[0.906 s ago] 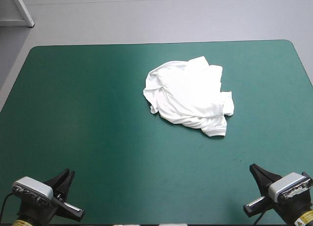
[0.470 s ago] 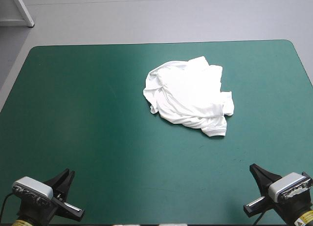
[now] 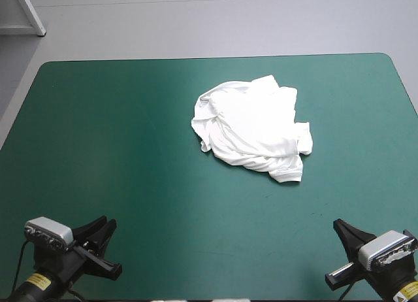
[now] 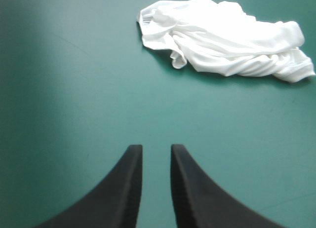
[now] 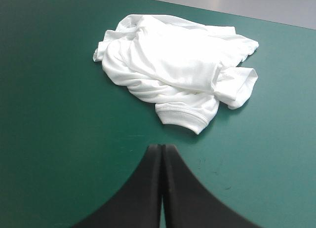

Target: Fold the cloth

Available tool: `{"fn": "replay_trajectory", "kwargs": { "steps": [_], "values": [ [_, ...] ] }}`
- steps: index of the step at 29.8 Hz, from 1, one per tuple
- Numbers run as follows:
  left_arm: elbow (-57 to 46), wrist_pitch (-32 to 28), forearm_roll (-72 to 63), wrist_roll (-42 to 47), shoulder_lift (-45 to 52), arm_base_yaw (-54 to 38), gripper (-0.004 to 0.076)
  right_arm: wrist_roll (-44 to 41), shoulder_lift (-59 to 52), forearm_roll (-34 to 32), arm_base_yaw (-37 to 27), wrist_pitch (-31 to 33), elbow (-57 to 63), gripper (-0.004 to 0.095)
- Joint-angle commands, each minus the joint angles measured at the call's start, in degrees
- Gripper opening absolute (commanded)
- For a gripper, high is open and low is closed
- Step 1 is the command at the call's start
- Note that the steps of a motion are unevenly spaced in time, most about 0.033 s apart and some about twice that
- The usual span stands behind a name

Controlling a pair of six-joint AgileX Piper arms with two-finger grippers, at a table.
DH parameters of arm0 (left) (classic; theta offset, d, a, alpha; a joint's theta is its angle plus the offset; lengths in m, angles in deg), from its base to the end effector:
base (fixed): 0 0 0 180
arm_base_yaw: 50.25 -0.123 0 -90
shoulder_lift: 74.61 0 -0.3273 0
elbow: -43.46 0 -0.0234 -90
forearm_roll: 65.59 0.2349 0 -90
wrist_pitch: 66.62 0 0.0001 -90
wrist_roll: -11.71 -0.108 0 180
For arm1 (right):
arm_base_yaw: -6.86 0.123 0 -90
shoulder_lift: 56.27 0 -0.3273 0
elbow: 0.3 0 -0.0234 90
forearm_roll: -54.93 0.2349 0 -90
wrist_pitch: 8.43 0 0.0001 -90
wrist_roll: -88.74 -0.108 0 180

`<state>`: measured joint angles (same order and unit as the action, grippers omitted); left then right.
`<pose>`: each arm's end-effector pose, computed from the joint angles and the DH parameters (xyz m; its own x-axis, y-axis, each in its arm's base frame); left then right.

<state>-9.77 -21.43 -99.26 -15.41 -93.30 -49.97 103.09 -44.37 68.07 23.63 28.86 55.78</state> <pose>-0.0021 -0.0425 0.2860 -0.3597 0.0334 -0.9325 0.3821 0.9170 -0.1145 -0.0117 0.0120 0.2733 -0.2122 -0.1330 -0.9681 -0.4286 0.9030 -0.0301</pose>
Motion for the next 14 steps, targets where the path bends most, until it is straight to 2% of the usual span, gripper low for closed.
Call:
{"fn": "replay_trajectory", "kwargs": {
  "steps": [1,3,5,11,14],
  "values": [
    [3.3,-5.3,-9.4,-5.1,-6.5,0.4,0.0285,0.0,0.6,0.3,0.0,-3.9,-1.8,-0.0017],
    [4.3,-5.6,-13.1,-7.6,-10.4,0.4,0.0342,0.0,0.6,0.3,0.0,-3.9,-1.8,-0.0017],
    [5.4,-5.5,-15.2,-8.6,-14.7,0.4,0.0363,0.0,0.6,0.3,0.0,-3.9,-1.8,-0.0017],
    [10.9,-4.3,-24.9,-21.2,-31.4,0.4,0.0369,0.0,0.6,0.3,0.0,-3.9,-1.8,-0.0017],
    [15.6,-3.4,-26.3,-24.9,-40.3,0.5,0.0369,0.0,0.6,0.3,0.0,-3.9,-1.8,-0.0017]
  ]
}}
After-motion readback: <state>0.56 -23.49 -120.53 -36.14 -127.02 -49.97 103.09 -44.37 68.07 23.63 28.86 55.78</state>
